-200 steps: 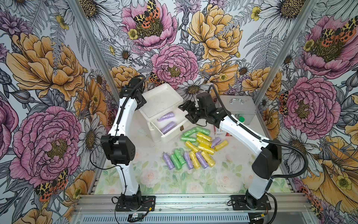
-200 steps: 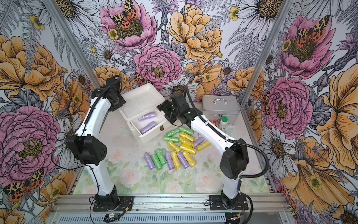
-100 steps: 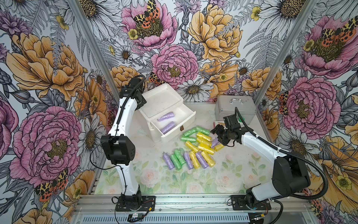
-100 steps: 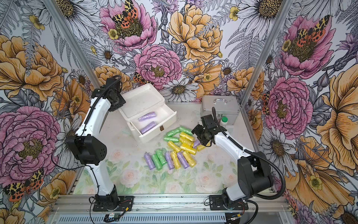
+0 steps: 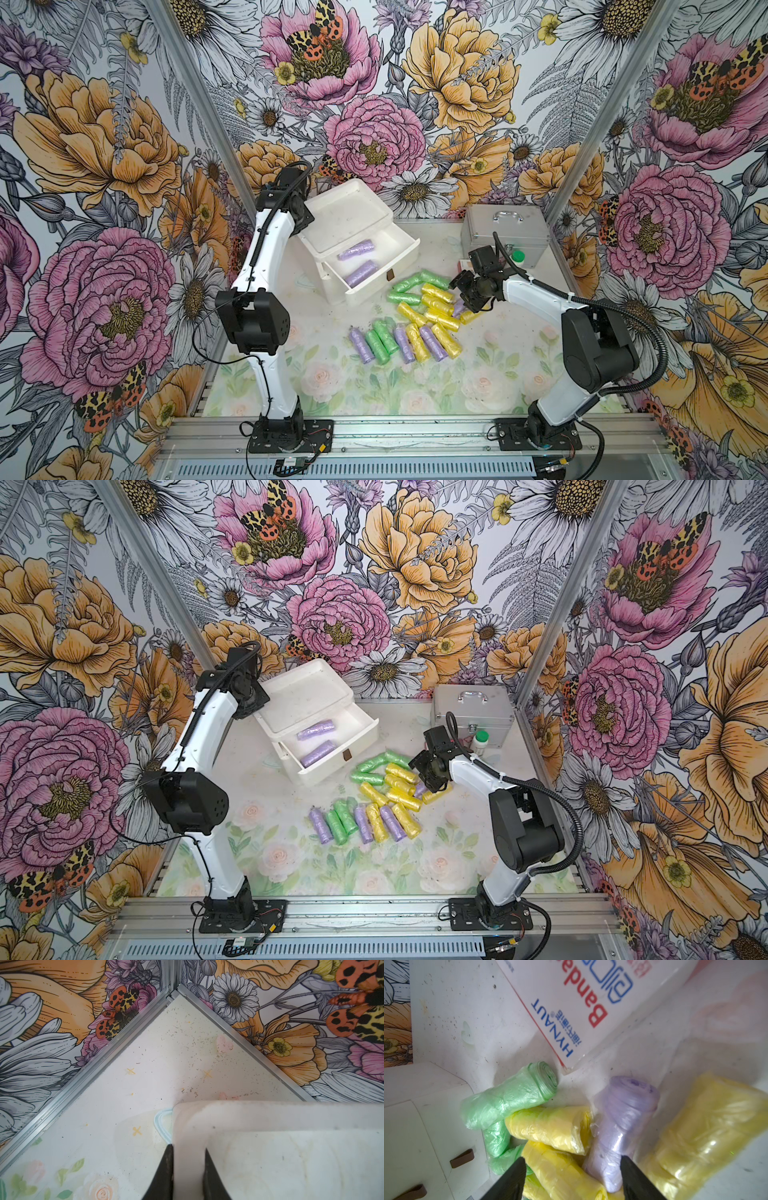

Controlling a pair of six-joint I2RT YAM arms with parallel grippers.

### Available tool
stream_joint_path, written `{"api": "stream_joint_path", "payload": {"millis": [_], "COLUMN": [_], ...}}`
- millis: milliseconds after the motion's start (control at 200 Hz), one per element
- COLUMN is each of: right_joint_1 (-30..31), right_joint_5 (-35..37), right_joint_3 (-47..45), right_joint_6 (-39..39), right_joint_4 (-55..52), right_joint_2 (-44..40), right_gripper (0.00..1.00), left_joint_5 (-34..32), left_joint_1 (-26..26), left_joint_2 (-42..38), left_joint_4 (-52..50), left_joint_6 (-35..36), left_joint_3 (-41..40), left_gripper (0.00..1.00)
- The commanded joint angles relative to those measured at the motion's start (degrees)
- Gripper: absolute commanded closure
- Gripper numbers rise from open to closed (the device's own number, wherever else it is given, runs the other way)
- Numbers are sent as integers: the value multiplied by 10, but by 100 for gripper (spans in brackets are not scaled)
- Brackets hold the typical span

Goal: Sort the rolls of trash bags by color and place them into the drawer
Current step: Pick up the roll of trash bags from the center of the board.

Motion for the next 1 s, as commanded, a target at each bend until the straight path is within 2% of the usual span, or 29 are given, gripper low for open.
{"api": "stream_joint_path", "payload": {"millis": [0,440,505,671,991], "right_joint_1": [-5,-7,-7,-8,-11], "right_joint_5": [24,37,37,44,83], "right_joint_3": [-3,-35,-40,-53,-82], "right_joint_6": [18,46,49,51,44], "right_joint_4": [6,19,23,26,24], "right_joint_2": [19,47,52,51,-45], "right_gripper": [28,32,36,53,64], "left_joint_5": [107,108,108,107,108], "left_joint_1": [-8,-9,-8,-7,-7], "left_joint_2": [21,22,21,19,21], "left_joint_4": [16,15,16,15,14], "left_joint_6": [-38,-39,-38,-38,-39], "left_joint_3": [-22,-28,-27,-28,-25], "left_gripper": [100,100,100,100,100]}}
